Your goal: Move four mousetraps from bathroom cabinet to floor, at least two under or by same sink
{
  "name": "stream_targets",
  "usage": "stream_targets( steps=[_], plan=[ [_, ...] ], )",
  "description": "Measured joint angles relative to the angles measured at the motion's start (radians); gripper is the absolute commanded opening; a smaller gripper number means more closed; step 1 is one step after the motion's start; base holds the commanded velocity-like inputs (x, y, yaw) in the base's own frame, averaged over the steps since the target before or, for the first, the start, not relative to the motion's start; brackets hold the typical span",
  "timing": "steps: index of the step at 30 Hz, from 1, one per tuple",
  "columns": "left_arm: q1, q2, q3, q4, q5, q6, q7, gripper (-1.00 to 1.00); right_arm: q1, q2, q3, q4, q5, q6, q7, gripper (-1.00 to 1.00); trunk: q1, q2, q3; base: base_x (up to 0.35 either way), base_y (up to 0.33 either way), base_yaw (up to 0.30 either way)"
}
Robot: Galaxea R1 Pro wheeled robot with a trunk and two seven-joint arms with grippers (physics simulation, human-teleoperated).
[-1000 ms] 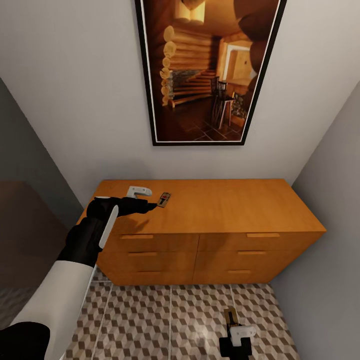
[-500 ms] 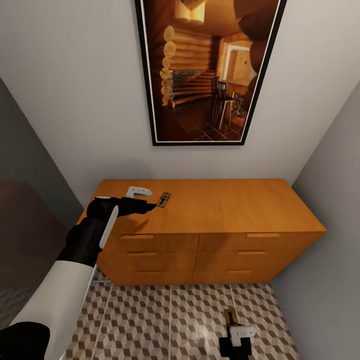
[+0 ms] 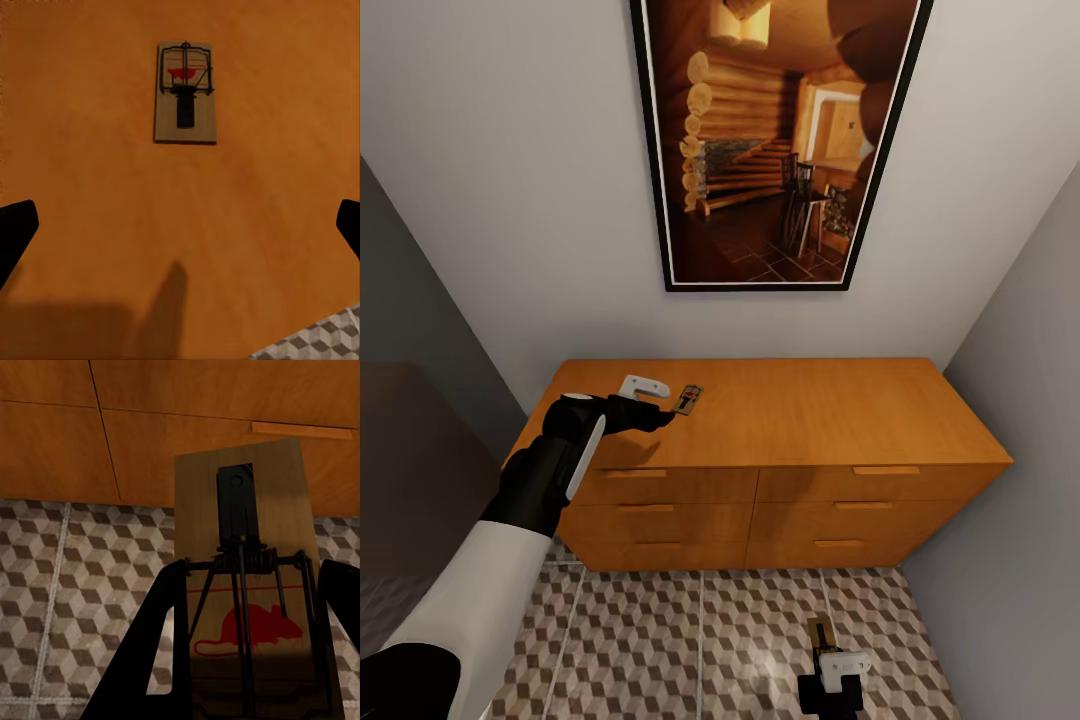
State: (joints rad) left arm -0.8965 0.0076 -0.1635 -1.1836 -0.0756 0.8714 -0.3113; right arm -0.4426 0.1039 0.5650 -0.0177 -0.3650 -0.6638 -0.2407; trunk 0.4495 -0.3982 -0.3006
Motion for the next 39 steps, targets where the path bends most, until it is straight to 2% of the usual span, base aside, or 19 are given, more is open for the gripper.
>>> stream_targets(
  steps=[22, 39],
  plan=[
    [0.0, -0.001, -0.004, 0.013, -0.006, 0.0, -0.001, 1.0, 0.0, 0.0, 0.0, 0.0, 0.0, 0.0, -0.001, -1.0, 0.0, 0.0, -0.001, 0.034, 0.0, 0.0],
    [0.0, -0.001, -0.014, 0.019, -0.006, 0.0, -0.001, 1.0, 0.0, 0.0, 0.0, 0.0, 0.0, 0.0, -0.002, -1.0, 0.0, 0.0, -0.022, 0.003, 0.0, 0.0]
  ],
)
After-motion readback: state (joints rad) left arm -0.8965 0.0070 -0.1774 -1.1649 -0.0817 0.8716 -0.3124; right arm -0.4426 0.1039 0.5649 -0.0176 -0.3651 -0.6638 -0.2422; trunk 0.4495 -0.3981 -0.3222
